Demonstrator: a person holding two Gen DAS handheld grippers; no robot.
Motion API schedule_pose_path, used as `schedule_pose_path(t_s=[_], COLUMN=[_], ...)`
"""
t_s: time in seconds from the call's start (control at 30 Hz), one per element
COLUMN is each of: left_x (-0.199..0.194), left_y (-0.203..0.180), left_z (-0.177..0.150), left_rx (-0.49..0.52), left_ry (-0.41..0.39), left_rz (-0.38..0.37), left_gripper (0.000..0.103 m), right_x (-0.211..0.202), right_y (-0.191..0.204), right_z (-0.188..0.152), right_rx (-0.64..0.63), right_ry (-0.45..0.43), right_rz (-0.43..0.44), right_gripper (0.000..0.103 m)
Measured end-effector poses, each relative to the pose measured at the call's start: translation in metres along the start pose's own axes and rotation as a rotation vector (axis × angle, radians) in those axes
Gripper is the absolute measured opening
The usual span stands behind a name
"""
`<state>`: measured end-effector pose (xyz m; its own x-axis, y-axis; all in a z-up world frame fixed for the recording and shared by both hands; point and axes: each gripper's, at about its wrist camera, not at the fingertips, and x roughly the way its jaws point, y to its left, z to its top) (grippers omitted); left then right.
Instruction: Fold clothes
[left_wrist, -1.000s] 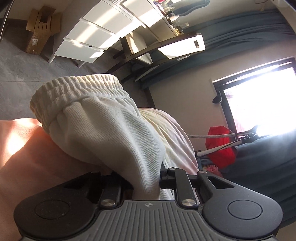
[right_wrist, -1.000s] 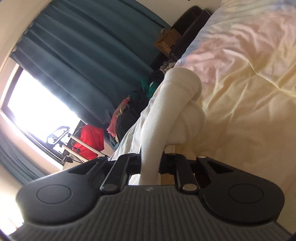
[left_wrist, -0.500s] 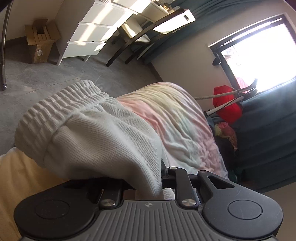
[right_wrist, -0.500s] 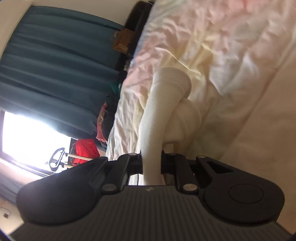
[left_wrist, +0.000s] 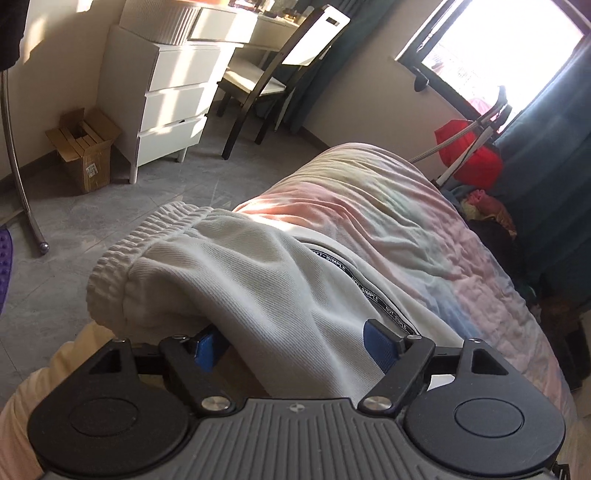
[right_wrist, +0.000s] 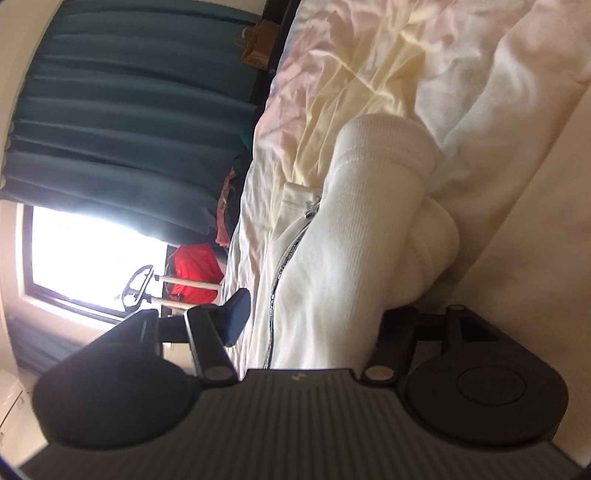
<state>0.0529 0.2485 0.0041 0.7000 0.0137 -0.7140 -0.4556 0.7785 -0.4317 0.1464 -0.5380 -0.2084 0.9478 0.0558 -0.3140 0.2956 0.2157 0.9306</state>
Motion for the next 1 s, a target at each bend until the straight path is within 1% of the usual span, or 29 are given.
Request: schedule_pose_path(t_s=[0.07, 0.17, 0.27, 0.33, 0.37, 0.4, 0.5, 0.53, 0.57, 0.6, 0.63, 0.67, 0.73, 0.87, 1.0], left_x=[-0.015, -0.035, -0.034, -0.02, -0.009, 0.003, 0.043, 0.056, 0.067, 0.074, 0.08, 0.084, 0.099, 0.128, 0.136], left_y=[-0.008, -0.03, -0.066, -0.094, -0.107, -0.121, -0.159, -0.171, -0.182, -0.191, -0.199, -0.204, -0.213, -0.21, -0.206], left_z=[-0.006, -0.017, -0.029, -0.042, -0.049, -0.055, -0.076, -0.083, -0.091, -0.1, -0.109, -0.117, -0.134, -0.157, -0.172], left_rx=[0.037, 0.114, 0.234, 0.299, 0.318, 0.327, 0.358, 0.374, 0.396, 0.407, 0.423, 0.446, 0.509, 0.592, 0.673], left_ry=[-0.033, -0.108, -0.174, -0.192, -0.188, -0.172, -0.126, -0.115, -0.11, -0.119, -0.133, -0.138, -0.122, -0.115, -0.144], left_rz=[0.013, 0.003, -0.015, -0.037, -0.05, -0.076, -0.151, -0.17, -0.168, -0.145, -0.137, -0.152, -0.181, -0.105, -0.077], left_gripper=[0.084, 0.087, 0.088, 0.089, 0.089, 0.089, 0.089, 0.089, 0.089, 0.089, 0.089, 0.089, 0.089, 0.089, 0.089], right_x=[0.012, 0.023, 0.027, 0.027, 0.027, 0.027, 0.029, 0.03, 0.031, 0.03, 0.03, 0.029, 0.028, 0.028, 0.023], right_y=[0.003, 0.008, 0.013, 0.015, 0.015, 0.014, 0.007, 0.007, 0.006, 0.006, 0.006, 0.007, 0.009, 0.022, 0.044], right_z=[0.002, 0.004, 0.007, 0.008, 0.009, 0.01, 0.011, 0.011, 0.013, 0.013, 0.013, 0.013, 0.013, 0.007, -0.003], right_rx=[-0.064, -0.113, -0.125, -0.134, -0.127, -0.114, -0.105, -0.118, -0.131, -0.138, -0.14, -0.143, -0.158, -0.233, -0.338], right_ry=[0.046, 0.059, 0.02, -0.02, -0.042, -0.057, -0.048, -0.037, -0.022, -0.012, -0.009, -0.006, -0.005, -0.023, -0.07], right_rz=[-0.007, 0.002, 0.021, 0.001, -0.012, -0.018, -0.073, -0.079, -0.082, -0.086, -0.087, -0.088, -0.092, -0.126, -0.186], right_gripper=[0.061, 0.064, 0.064, 0.063, 0.063, 0.059, 0.036, 0.035, 0.034, 0.032, 0.031, 0.031, 0.032, 0.029, 0.027])
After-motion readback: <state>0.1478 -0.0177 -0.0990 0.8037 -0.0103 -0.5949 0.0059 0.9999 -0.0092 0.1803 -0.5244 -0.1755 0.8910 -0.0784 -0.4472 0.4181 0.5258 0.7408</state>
